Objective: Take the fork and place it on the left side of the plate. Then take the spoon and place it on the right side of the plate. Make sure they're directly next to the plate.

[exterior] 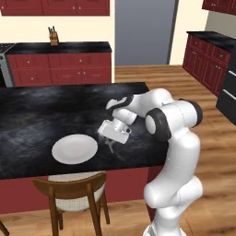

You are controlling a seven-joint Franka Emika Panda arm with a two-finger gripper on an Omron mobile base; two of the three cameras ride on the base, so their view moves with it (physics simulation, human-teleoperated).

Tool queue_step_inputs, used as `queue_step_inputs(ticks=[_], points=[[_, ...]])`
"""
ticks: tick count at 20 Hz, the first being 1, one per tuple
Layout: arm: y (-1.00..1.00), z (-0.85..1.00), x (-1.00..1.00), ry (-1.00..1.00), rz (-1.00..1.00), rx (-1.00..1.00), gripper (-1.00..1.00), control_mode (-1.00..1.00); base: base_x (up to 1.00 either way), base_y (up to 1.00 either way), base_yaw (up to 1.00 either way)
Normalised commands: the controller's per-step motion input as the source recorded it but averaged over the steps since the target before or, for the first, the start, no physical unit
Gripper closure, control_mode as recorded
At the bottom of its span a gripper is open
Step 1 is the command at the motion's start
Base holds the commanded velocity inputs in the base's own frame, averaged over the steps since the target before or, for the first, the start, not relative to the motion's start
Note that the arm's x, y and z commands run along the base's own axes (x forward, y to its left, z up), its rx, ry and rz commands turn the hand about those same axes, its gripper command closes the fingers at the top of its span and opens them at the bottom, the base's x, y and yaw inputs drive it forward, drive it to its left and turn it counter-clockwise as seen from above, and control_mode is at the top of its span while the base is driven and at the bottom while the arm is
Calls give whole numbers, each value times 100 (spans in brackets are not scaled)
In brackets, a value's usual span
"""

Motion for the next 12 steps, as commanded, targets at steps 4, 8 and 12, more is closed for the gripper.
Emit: queue_step_inputs(ticks=[4,8,12], points=[[33,-27,19,0,-5,0,100,-100,0,0,0],[8,-18,38,0,-7,4,100,-100,0,0,0],[0,-4,41,0,-3,2,-100,-100,0,0,0]])
